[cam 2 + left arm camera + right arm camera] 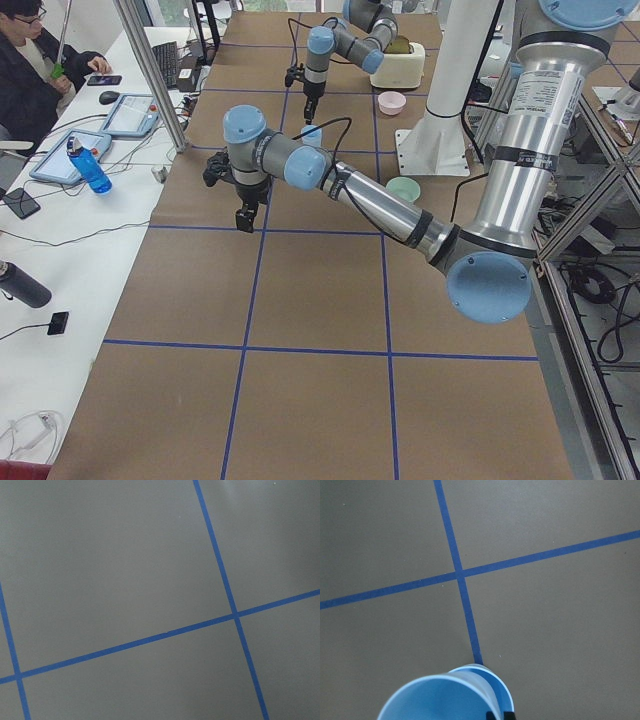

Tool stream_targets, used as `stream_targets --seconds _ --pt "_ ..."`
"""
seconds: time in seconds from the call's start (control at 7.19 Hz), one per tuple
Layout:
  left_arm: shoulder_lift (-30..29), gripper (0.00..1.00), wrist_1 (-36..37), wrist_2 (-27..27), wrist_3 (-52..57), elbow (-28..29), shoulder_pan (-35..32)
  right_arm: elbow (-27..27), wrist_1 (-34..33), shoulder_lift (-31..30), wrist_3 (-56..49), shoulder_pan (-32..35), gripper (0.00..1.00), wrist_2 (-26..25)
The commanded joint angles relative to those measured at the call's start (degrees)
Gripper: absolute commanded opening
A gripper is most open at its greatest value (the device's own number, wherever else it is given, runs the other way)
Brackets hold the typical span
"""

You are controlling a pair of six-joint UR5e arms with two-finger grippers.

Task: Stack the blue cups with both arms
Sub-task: 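Open the right gripper and raise it away from the stacked cups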

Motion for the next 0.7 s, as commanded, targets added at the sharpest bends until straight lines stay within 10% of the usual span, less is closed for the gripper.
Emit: stream_targets --seconds 0.0,0.56 --pt "0.0 0.98 0.0 -0.1 0.0 0.2 0.0 3.7 -1.6 -0.2 -5.0 6.0 1.00 3.0" --pt "1.1 0.98 -0.7 -0.2 6.3 3.4 -3.3 16.2 -3.8 -19.4 -34.1 30.8 1.00 20.9"
